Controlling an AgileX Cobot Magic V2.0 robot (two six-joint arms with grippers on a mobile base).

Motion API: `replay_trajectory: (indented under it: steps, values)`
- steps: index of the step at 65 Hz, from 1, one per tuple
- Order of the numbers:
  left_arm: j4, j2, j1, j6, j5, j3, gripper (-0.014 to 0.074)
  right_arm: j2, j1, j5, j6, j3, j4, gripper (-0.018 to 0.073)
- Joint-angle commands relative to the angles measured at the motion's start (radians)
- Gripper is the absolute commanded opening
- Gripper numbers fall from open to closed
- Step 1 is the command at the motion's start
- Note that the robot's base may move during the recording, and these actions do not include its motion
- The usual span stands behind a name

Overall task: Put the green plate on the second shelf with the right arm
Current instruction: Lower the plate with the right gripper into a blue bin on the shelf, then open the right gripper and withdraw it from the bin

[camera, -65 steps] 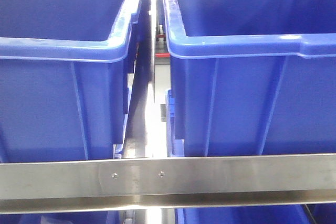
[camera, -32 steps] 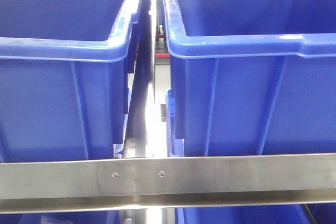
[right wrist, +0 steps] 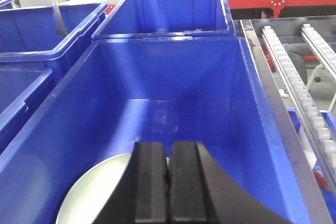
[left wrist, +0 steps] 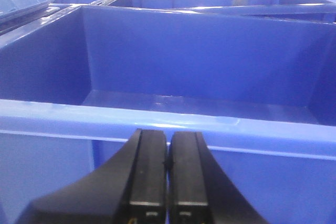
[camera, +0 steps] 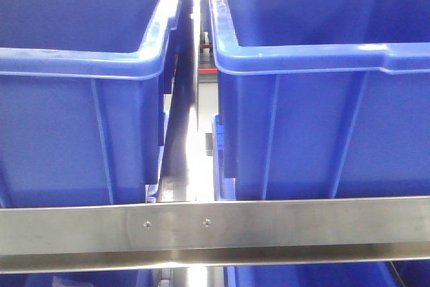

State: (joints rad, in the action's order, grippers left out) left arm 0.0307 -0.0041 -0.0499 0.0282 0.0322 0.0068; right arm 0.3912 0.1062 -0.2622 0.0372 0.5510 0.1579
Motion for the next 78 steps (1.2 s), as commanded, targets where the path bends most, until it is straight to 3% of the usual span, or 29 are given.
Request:
replay_trajectory:
  steps: [1, 10, 25, 36, 53, 78]
  values:
    - [0.003, -0.019, 0.001, -0.002, -0.090, 0.040, 0.0130, 0.005, -0.004, 0.078, 0.010, 0.021, -0.004, 0.0050]
    - [0.003, -0.019, 0.001, -0.002, -0.090, 0.040, 0.0130, -0.014, -0.007, 0.187, 0.008, -0.079, -0.004, 0.0050]
    - [0.003, -0.019, 0.001, -0.002, -0.090, 0.040, 0.0130, -0.267, -0.007, 0.474, 0.002, -0.435, -0.004, 0.0050]
    - [0.003, -0.019, 0.001, -0.002, -0.090, 0.040, 0.0130, -0.408, -0.007, 0.407, 0.002, -0.542, -0.022, 0.0050]
    - [0.003, -0.019, 0.001, -0.002, -0.090, 0.040, 0.0130, -0.416, -0.007, 0.306, 0.002, -0.560, -0.068, 0.0050]
    - [0.003, -0.019, 0.001, -0.002, -0.090, 0.040, 0.0130, -0.416, -0.007, 0.357, 0.002, -0.560, -0.084, 0.0050]
